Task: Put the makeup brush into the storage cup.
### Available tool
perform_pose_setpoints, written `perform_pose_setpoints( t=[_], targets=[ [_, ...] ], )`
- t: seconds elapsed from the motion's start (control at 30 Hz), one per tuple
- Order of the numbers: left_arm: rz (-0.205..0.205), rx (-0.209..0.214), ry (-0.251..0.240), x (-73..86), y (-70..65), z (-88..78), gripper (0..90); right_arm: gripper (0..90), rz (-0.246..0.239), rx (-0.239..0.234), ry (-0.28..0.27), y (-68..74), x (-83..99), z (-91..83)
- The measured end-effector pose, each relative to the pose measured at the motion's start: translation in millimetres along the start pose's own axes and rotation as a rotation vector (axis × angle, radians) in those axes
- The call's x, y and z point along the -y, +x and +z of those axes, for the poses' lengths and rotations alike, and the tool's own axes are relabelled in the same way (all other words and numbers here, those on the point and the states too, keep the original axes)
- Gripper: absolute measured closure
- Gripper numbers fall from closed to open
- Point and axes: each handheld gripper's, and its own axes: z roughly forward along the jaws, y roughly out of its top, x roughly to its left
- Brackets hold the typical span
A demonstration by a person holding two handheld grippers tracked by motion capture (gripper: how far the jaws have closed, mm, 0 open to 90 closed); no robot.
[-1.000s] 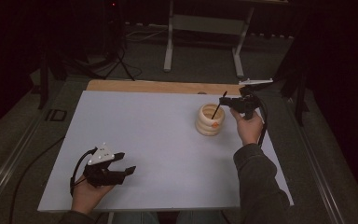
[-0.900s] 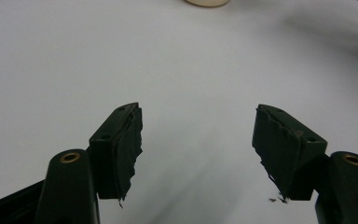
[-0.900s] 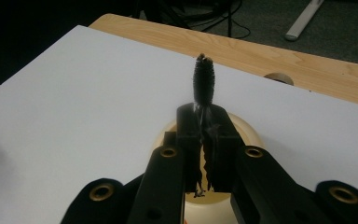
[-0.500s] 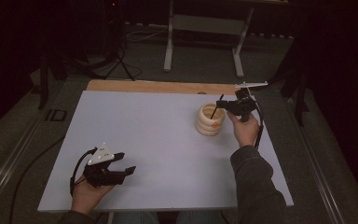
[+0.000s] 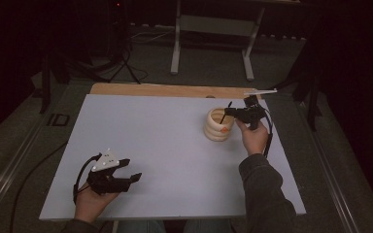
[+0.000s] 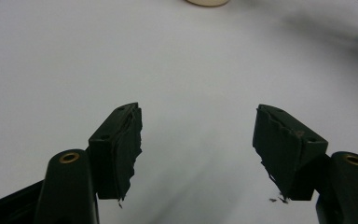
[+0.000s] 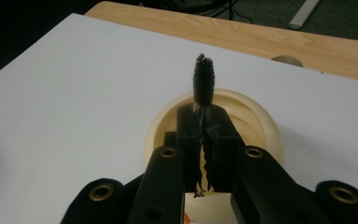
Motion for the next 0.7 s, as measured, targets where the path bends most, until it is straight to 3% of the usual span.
perform_pose_setpoints(
  t=[0.7],
  targets=[
    [0.001,-0.002,0.0,0.0,-0.1,-0.1,33.1,84.8,0.011,0.008,0.004,-1.5,9.9,8.9]
  ],
)
